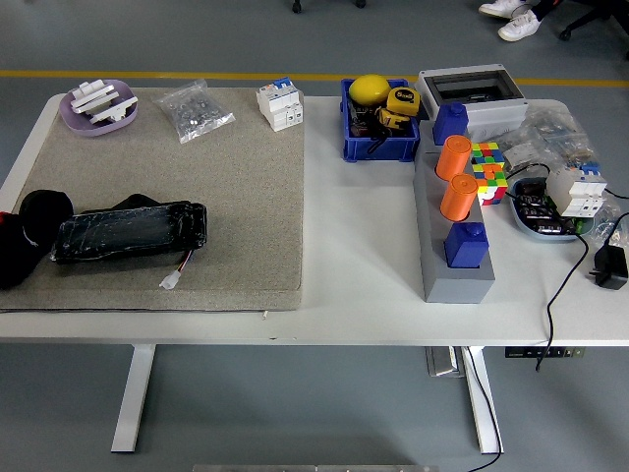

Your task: Pick the rag up,wipe the panel,place it on the desk

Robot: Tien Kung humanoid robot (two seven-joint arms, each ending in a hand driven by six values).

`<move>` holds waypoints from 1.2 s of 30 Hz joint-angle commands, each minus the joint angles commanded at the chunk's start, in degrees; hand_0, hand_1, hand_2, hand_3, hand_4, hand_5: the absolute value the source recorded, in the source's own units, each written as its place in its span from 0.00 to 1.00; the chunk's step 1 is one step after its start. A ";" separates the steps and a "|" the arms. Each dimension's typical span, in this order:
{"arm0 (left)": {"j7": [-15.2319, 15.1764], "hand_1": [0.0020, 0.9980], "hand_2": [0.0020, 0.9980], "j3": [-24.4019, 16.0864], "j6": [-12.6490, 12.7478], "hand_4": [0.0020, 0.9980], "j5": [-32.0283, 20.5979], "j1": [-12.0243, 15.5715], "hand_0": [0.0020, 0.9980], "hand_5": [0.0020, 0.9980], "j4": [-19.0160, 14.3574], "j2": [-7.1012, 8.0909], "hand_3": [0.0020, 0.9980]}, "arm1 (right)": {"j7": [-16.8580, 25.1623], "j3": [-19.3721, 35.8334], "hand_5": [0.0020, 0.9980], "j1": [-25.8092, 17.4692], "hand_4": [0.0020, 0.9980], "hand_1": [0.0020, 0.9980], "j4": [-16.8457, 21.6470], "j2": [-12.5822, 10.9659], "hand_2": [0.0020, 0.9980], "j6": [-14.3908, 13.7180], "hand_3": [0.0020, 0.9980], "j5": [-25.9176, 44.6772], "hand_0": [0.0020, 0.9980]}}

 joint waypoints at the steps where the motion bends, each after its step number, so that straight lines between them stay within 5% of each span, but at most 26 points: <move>1: 0.02 0.77 0.70 0.06 0.02 0.79 -0.03 0.01 0.72 0.04 -0.09 0.07 0.60 | -0.01 -0.07 0.73 -0.01 1.00 0.70 -0.01 0.01 0.71 -0.01 0.68 0.03 0.80; 31: 0.60 0.77 0.71 1.05 0.47 0.79 1.19 -0.11 0.73 0.04 -1.67 1.20 0.60 | 0.28 1.07 0.73 0.54 1.00 0.70 0.11 -0.19 0.71 -0.25 0.68 -0.70 0.80; 36: 2.15 0.77 0.71 0.79 0.90 0.79 6.70 -0.80 0.73 0.04 0.02 2.15 0.60 | 0.47 2.05 0.73 0.35 1.00 0.70 0.63 -0.31 0.71 -0.51 0.68 -1.22 0.80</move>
